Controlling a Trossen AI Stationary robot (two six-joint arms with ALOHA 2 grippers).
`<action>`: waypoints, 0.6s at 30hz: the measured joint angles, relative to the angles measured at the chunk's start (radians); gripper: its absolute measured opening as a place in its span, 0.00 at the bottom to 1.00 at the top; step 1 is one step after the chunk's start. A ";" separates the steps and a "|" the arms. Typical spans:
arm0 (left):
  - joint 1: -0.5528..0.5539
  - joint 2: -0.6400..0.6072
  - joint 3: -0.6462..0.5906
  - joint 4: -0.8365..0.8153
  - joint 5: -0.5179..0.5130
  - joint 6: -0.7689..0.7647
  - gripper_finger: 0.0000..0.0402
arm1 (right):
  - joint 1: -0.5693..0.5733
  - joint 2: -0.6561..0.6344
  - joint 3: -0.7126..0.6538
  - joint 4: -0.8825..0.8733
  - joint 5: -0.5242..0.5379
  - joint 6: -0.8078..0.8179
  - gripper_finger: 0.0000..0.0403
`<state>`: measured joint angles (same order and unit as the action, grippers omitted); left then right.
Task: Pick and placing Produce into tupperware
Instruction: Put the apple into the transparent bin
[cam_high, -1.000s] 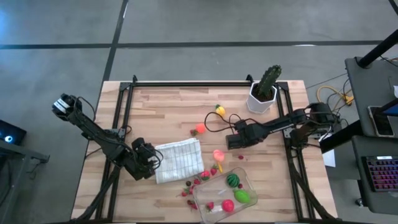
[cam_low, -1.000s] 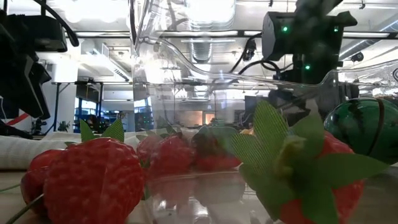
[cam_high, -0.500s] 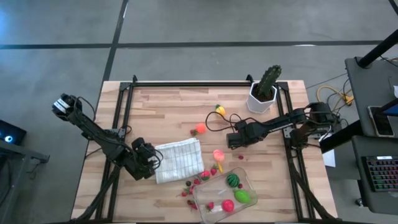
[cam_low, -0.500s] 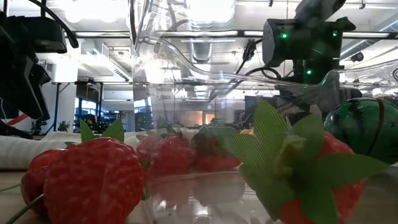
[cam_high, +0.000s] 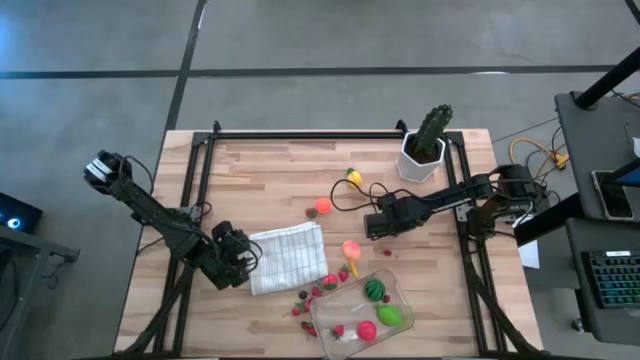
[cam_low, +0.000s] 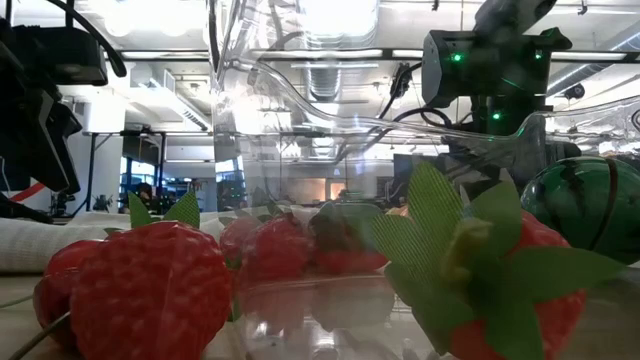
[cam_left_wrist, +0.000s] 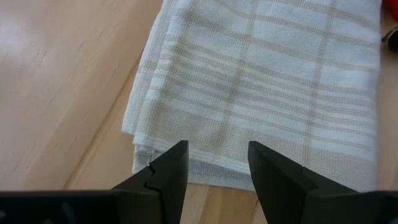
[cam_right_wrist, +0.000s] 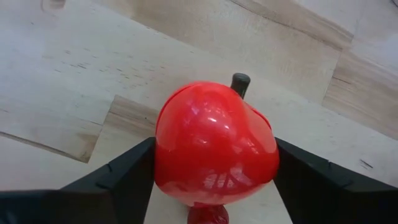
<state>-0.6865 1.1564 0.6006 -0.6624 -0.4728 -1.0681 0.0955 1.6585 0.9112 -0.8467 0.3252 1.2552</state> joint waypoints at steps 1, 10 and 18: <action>0.000 0.000 0.000 0.000 0.000 0.000 0.38 | 0.000 0.000 0.000 0.000 0.000 0.000 0.71; 0.000 0.000 0.000 0.001 0.000 -0.001 0.38 | 0.004 0.000 0.026 -0.002 -0.009 -0.003 0.67; 0.000 0.000 0.001 0.007 0.000 -0.002 0.38 | 0.035 -0.020 0.126 -0.011 -0.016 -0.065 0.70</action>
<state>-0.6867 1.1564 0.6018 -0.6556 -0.4725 -1.0703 0.1304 1.6388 1.0372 -0.8581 0.3087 1.1904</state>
